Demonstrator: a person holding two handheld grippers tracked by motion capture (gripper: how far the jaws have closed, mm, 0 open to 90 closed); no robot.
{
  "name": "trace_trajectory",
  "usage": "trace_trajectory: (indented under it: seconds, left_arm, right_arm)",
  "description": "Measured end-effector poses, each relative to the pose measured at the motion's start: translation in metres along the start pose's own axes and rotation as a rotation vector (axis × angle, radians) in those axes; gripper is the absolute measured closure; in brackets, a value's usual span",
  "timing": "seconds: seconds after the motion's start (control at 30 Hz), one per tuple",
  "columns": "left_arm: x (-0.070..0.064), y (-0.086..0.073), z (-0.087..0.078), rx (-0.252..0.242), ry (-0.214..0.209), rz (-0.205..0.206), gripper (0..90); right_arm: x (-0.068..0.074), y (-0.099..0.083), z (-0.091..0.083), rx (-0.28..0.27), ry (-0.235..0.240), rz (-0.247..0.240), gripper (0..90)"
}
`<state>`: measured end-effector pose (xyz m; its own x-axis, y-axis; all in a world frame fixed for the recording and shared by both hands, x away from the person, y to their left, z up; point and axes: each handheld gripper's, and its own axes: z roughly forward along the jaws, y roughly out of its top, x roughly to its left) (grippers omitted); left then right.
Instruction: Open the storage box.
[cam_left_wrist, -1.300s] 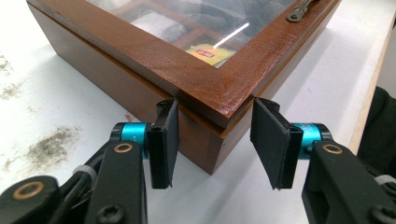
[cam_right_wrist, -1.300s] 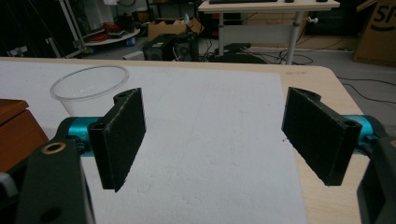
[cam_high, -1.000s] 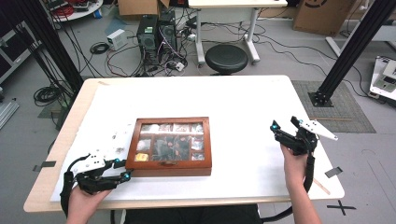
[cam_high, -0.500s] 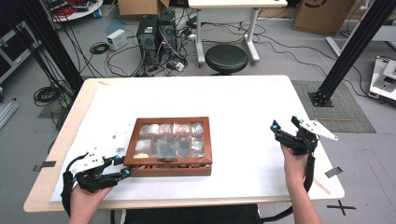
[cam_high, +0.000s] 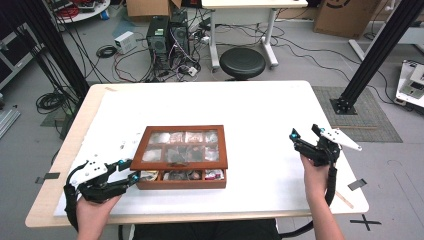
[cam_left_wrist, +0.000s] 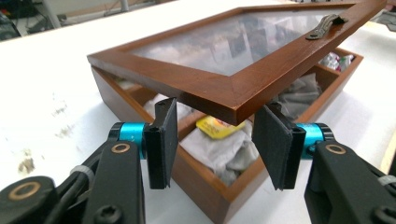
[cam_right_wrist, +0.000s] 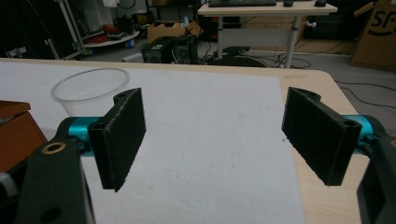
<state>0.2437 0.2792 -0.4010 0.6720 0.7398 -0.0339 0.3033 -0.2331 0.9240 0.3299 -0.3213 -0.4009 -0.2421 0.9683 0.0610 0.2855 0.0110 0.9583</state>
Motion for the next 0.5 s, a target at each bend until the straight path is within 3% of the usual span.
trace_trajectory:
  seconds: [0.5]
  left_arm:
    - [0.005,0.022,0.001,-0.038,0.025,-0.009,45.0]
  right_arm:
    - [0.0,0.0,0.001,0.0,0.004,0.006,22.0]
